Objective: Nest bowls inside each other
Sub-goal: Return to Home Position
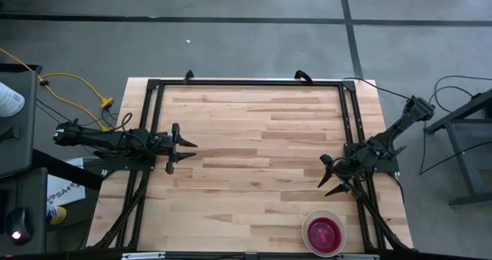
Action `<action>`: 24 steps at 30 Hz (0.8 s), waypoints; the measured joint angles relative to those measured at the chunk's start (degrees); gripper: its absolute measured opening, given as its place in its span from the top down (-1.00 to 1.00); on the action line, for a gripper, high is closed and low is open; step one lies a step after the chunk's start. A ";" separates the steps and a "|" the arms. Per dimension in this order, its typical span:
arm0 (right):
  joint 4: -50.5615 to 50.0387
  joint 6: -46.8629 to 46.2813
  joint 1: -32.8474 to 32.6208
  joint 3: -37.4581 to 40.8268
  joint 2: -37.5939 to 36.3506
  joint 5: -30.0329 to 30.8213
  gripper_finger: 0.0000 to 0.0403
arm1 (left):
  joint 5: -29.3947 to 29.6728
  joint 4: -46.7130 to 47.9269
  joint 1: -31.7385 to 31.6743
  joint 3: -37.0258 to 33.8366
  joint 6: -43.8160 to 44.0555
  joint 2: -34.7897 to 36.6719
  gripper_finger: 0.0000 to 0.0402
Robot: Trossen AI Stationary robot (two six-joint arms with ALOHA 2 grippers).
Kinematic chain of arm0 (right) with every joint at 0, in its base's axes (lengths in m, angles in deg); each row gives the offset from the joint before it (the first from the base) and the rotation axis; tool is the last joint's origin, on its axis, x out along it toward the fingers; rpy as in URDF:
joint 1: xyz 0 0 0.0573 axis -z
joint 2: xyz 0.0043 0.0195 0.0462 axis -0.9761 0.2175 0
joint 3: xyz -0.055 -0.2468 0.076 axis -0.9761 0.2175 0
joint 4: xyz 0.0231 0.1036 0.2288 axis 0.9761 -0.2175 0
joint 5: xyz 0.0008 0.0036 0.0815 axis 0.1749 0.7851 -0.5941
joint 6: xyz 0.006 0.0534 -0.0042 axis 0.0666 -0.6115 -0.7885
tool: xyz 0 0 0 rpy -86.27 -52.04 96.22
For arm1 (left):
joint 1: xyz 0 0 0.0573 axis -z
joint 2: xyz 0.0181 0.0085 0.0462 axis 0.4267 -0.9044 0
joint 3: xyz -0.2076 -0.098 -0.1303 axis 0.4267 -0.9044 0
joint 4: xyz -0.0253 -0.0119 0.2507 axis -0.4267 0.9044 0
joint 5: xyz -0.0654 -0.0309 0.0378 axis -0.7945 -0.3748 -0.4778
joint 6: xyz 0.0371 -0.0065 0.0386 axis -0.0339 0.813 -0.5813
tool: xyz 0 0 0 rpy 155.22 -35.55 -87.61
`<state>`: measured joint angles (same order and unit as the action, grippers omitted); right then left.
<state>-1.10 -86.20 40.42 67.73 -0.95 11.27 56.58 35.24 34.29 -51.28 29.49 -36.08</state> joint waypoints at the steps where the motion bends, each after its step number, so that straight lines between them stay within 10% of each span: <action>1: 0.00 0.00 0.00 0.00 0.00 -0.01 0.16 | 0.00 0.00 0.00 -0.01 0.00 0.00 0.32; 7: 0.00 0.00 0.00 0.00 0.00 -0.01 0.16 | -0.82 0.52 -0.01 -0.01 -2.29 -0.04 0.32; 14: 0.00 -0.01 0.00 0.00 0.02 -0.01 0.16 | -28.37 -1.29 0.02 0.04 -46.70 -1.36 0.32; 24: 0.20 0.00 0.00 0.00 0.02 0.01 0.16 | -29.35 -1.89 0.00 0.01 -49.27 -1.38 0.32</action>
